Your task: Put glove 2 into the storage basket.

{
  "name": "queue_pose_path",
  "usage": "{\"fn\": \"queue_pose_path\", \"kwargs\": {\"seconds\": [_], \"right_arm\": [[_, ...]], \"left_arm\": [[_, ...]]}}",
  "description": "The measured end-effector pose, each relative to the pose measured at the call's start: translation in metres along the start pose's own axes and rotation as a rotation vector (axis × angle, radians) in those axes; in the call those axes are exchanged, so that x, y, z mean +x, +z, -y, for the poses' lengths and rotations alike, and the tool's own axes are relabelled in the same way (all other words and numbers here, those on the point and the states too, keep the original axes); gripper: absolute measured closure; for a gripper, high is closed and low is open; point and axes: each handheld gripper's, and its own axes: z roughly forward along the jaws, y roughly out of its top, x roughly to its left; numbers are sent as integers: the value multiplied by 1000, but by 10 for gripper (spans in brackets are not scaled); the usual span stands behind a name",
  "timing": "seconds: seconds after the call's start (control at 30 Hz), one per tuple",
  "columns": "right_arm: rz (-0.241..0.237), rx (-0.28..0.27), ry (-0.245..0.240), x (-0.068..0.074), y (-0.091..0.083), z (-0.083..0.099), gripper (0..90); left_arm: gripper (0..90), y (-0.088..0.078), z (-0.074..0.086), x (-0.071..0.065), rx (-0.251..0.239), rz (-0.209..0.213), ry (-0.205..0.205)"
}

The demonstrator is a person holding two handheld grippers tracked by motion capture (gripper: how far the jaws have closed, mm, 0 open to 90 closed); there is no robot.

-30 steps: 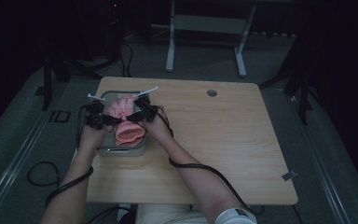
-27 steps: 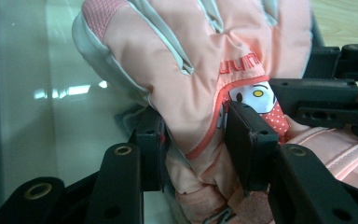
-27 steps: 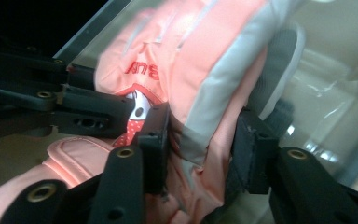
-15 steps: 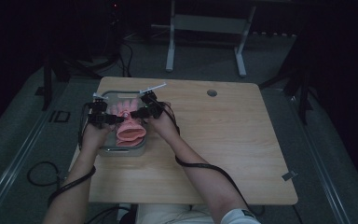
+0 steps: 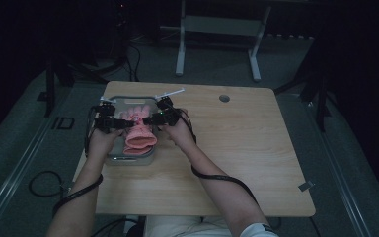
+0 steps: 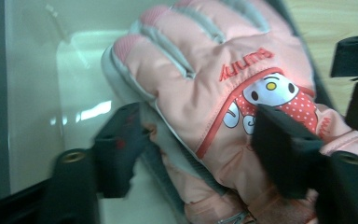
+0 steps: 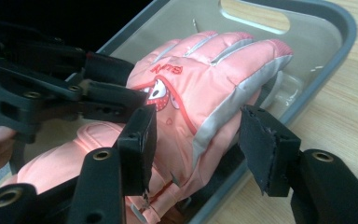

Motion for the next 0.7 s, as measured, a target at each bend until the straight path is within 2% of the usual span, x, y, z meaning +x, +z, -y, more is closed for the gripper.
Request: {"fn": "queue_pose_path", "kwargs": {"seconds": [0.03,0.1,0.13,0.27,0.37,0.7], "right_arm": [[-1,-9,1,-1,-4,0,464],[0,-14,-2,-1,-5,0,464],[1,-22,-9,-1,-8,-1,464],[-4,-32,-10,-2,-12,-2,464],[-8,-35,-15,-1,-15,-2,464],[-24,-41,-31,0,-25,-3,438]], "left_arm": [[241,-1,0,1,-17,23,0],[223,-2,1,2,-30,28,-2],[165,-3,1,3,-37,25,3],[142,-8,1,4,-66,31,11],[140,-13,0,2,-80,22,32],[124,-25,0,2,-103,31,57]]}}
